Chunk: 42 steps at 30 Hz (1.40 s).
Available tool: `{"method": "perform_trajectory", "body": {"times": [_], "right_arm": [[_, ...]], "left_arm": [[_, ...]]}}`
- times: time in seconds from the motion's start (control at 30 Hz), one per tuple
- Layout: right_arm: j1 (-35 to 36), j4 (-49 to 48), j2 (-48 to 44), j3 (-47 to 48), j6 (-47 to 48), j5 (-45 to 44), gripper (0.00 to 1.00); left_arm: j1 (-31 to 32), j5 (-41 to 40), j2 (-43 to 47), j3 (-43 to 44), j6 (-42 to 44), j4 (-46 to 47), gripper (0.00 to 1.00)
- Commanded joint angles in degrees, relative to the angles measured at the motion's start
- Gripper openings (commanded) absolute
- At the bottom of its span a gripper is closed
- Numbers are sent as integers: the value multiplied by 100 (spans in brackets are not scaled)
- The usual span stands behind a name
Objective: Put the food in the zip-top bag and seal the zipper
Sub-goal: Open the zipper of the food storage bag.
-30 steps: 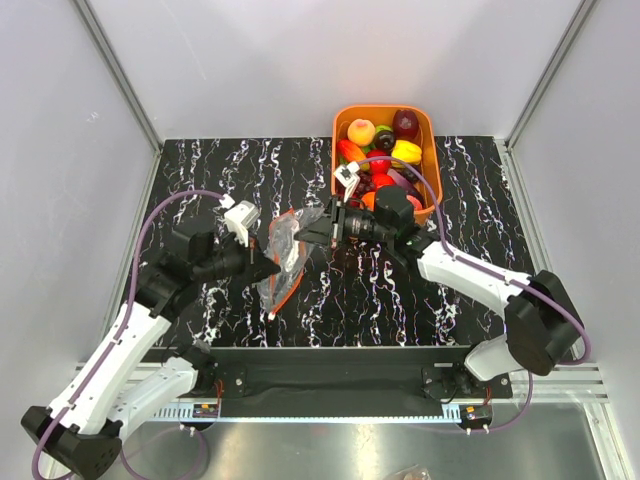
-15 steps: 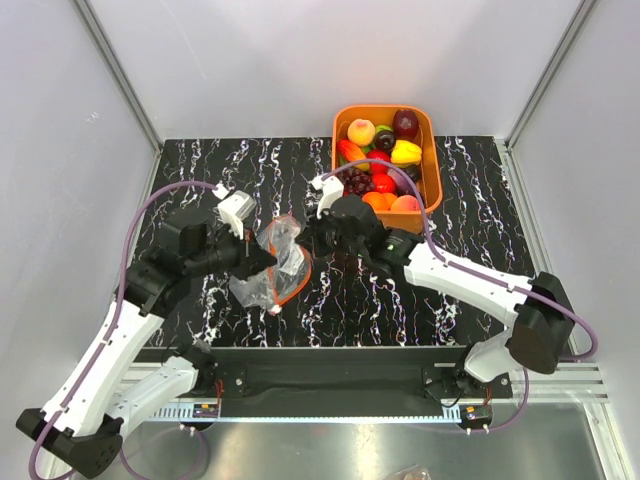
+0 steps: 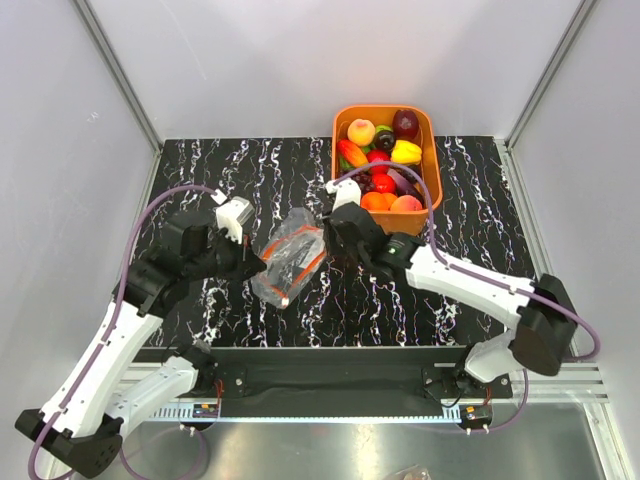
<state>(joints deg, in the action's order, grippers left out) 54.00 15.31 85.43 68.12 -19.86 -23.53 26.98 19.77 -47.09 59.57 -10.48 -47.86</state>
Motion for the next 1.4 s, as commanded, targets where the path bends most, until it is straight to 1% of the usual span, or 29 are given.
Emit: {"method": "perform_trajectory", "body": {"times": [0.0,0.03,0.07,0.1,0.13,0.17,0.23,0.27,0.33,0.37,0.43,0.47,0.53,0.57,0.63,0.7,0.83,0.87,0.93,0.97,1.07,1.13,1.27,1.3,1.37], "right_arm": [[-56,-879,-641,-377,184,1058,31],[-65,-1107,-711,-448,254,1331,42],[-56,-1144,-807,-509,289,1690,48],[-56,-1188,-835,-527,333,1868,62],[-56,-1214,-852,-536,377,2026,68],[-56,-1232,-896,-571,473,2158,74],[-65,-1320,-957,-633,579,2518,78],[-73,-1346,-1036,-677,597,2676,83],[-187,-1451,-1107,-712,597,3229,84],[-275,-1478,-1168,-747,545,3719,84],[-652,-1776,-1230,-817,326,4205,85],[-810,-1873,-1291,-844,255,4738,85],[-1248,-2110,-1327,-905,18,5111,86],[-1347,-2102,-1301,-871,-27,5330,86],[-1514,-1927,-1196,-748,-79,5481,88],[-1533,-1795,-985,-502,-106,5587,90],[-1550,-1874,-703,-308,-72,5930,95],[-1576,-1900,-625,-290,-54,6130,95],[-1629,-1944,-449,-186,-36,6421,94],[-1638,-1935,-378,-141,-53,6718,91],[-1656,-1918,-133,-53,-159,6931,88],[-1664,-2102,-18,-114,-281,6993,88],[-1664,-2549,114,-220,-466,7440,90],[-1673,-2794,149,-272,-545,7537,90],[-1664,-3068,176,-325,-650,7835,86]], "left_arm": [[26,-175,51,-16,117,101,0],[26,-167,60,-33,108,145,0],[26,-123,51,-42,99,232,0],[26,-79,51,-33,90,268,0],[44,-9,33,-25,90,303,0],[70,18,33,-7,99,321,0],[105,-34,16,28,213,295,0],[123,-78,7,46,248,225,0],[149,-175,7,81,310,171,0],[202,-166,7,55,310,163,0],[237,-88,42,28,310,154,0],[281,-79,51,28,310,145,0],[299,-78,138,-7,310,145,0],[299,-79,174,-16,310,136,0],[316,-61,226,-77,301,162,0],[343,-17,235,-121,301,189,0],[395,27,253,-104,327,189,0],[413,36,253,-86,327,163,0],[439,62,279,-33,345,128,0],[448,62,297,10,345,93,0],[457,106,376,63,389,75,0],[466,202,437,63,380,92,0],[492,282,482,116,389,40,0],[501,325,482,125,415,31,0],[510,370,482,142,424,22,0]]}}
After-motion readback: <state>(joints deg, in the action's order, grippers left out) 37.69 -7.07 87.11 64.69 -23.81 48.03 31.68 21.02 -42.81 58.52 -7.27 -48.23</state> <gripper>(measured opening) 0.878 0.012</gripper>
